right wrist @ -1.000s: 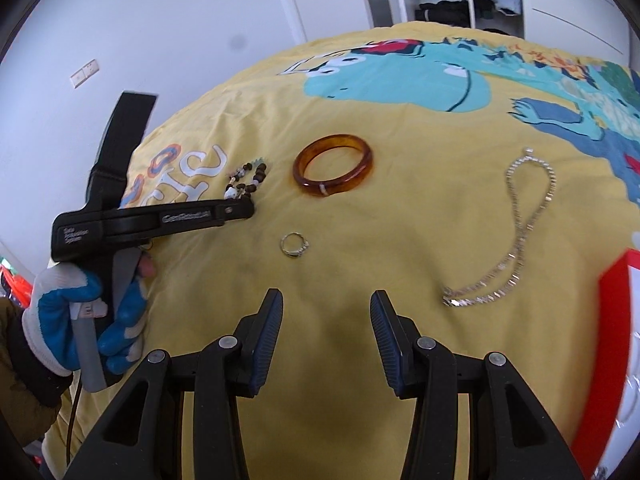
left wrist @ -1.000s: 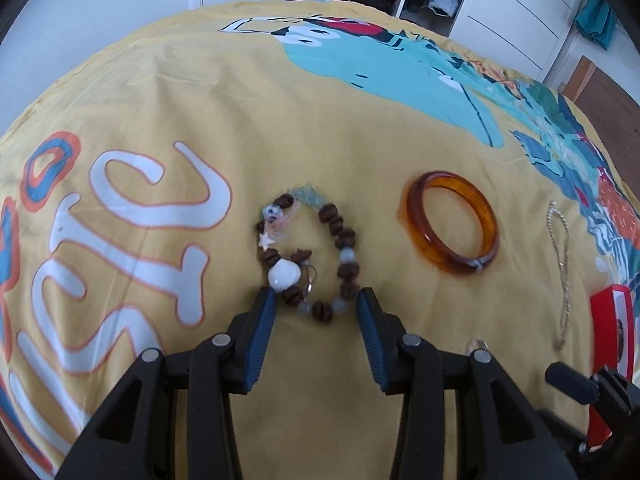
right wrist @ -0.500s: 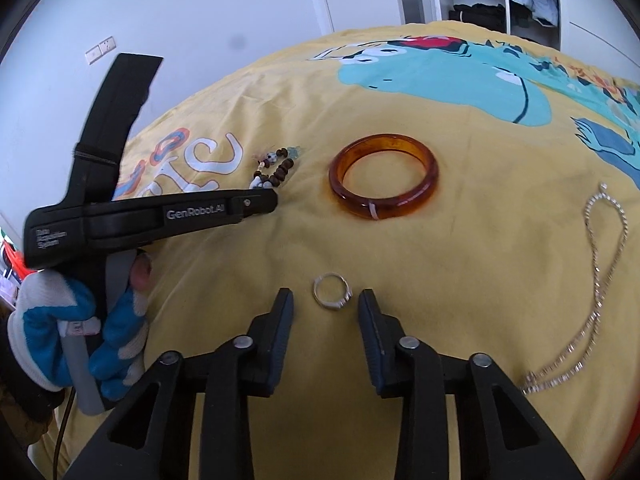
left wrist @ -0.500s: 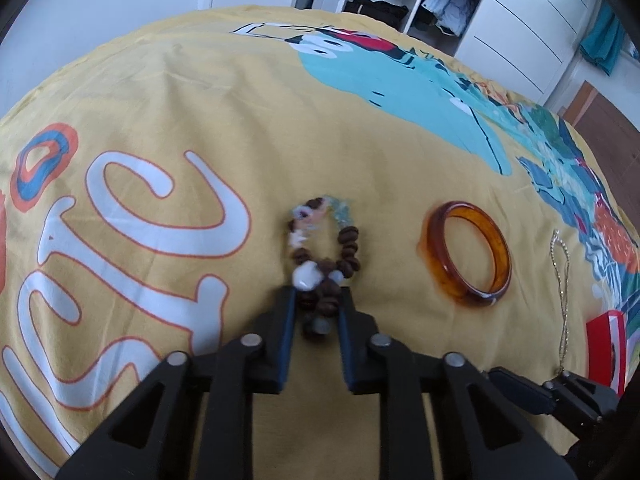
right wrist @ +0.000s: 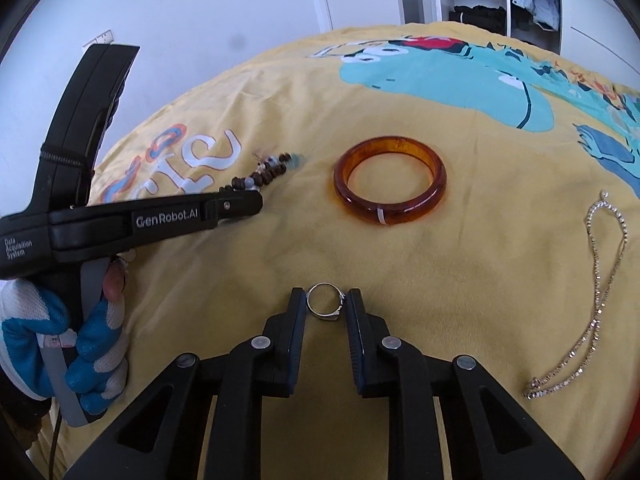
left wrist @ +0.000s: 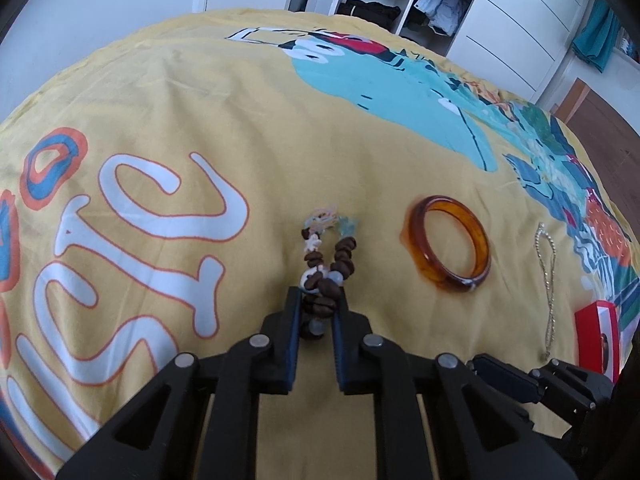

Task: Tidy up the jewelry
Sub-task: 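Grasp the wooden-bead bracelet with the left tool while the right tool grasps the silver stone ring, then carry bracelet and ring into the red box and open both tools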

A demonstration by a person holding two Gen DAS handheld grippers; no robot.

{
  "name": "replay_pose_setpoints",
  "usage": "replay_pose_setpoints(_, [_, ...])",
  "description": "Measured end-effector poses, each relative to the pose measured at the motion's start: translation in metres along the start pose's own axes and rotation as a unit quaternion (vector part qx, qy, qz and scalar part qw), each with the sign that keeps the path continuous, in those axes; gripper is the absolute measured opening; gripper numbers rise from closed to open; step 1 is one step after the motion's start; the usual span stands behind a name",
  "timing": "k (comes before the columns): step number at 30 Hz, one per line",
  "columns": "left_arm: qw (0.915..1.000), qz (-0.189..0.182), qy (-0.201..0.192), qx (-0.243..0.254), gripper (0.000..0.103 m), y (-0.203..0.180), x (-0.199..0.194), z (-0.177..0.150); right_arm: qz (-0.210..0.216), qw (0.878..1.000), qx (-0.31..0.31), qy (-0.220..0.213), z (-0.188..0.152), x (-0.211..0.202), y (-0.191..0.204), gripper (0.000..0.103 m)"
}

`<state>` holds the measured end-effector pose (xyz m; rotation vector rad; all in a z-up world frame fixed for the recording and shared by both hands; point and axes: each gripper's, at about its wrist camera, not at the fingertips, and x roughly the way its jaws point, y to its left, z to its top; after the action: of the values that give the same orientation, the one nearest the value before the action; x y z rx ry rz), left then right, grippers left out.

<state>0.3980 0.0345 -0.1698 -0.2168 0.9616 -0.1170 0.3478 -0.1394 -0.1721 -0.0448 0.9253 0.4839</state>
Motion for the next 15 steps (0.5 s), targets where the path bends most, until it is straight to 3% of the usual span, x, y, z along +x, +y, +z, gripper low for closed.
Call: replay_pose_setpoints(15, [0.9995,-0.010,-0.021,0.020,0.013,-0.029,-0.071,-0.012,-0.001,0.999,0.013,-0.047,-0.005,-0.084,0.015,0.020])
